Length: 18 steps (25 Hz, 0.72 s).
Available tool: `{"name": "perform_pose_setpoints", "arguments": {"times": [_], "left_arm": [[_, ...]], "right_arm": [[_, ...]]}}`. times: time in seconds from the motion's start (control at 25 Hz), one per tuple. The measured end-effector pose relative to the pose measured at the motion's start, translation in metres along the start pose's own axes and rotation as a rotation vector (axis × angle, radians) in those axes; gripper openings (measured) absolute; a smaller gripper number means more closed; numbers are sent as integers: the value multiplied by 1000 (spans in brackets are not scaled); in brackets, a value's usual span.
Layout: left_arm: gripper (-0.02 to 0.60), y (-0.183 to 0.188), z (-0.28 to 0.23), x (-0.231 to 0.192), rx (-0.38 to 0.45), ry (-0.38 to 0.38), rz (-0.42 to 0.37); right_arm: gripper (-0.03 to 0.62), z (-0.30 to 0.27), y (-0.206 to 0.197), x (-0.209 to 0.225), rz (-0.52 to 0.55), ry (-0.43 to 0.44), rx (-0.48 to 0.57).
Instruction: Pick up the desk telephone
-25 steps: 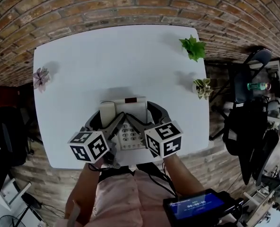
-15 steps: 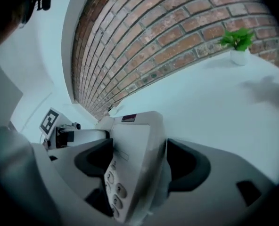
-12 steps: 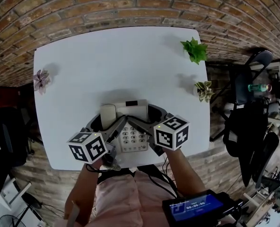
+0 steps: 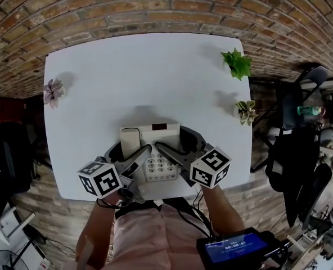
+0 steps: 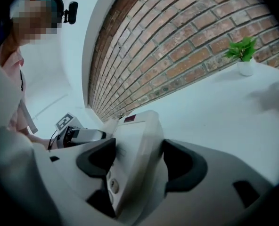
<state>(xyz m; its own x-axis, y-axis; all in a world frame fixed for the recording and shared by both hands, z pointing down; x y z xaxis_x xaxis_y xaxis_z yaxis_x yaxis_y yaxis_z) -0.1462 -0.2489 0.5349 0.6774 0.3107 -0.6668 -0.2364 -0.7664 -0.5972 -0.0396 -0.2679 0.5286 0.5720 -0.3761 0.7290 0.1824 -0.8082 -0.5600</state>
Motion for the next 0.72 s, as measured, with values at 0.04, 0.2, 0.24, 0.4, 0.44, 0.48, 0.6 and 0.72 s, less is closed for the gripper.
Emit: {"name": "perform_pose_setpoints", "arguments": {"times": [0.04,0.2,0.24,0.4,0.44,0.48,0.6,0.72], "left_arm": [[440,-1,2,1,-1,-13,-6],[446,-5,9,5,-22,-79,-52],[446,-8,11,6,-29,-97,-60],[448,-19,22,9,-48,-140,-75],[448,-22,23,10,-55,-150,-79],[448,-24,23,10,-62,-160,-85],[448,-28,20,13,-68,-190,-109],[446,-25,15,15,-57,-209,-108]], "right_arm": [[330,1,0,-1,10,9,9],[327,6,1,-6,60,48,50],[327,7,1,-8,76,59,61],[327,11,1,-13,120,96,98],[325,12,1,-14,127,103,103],[327,13,1,-14,133,108,106],[325,15,0,-15,147,122,114],[324,16,0,-15,149,129,118]]}}
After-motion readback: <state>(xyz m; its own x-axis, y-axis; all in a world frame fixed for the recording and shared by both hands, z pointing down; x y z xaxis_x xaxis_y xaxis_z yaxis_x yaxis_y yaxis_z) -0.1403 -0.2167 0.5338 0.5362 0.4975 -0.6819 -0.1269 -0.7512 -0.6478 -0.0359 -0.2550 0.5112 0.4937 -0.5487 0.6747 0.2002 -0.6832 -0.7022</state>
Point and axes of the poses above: the fingertips, and each gripper's own axes: z backward along the fingers, x to its right, y out of its top, the point moved 2 cm from there along z, backward along the fingers, and after that the axes turned 14 degrees about -z, right-handed, at the moved point
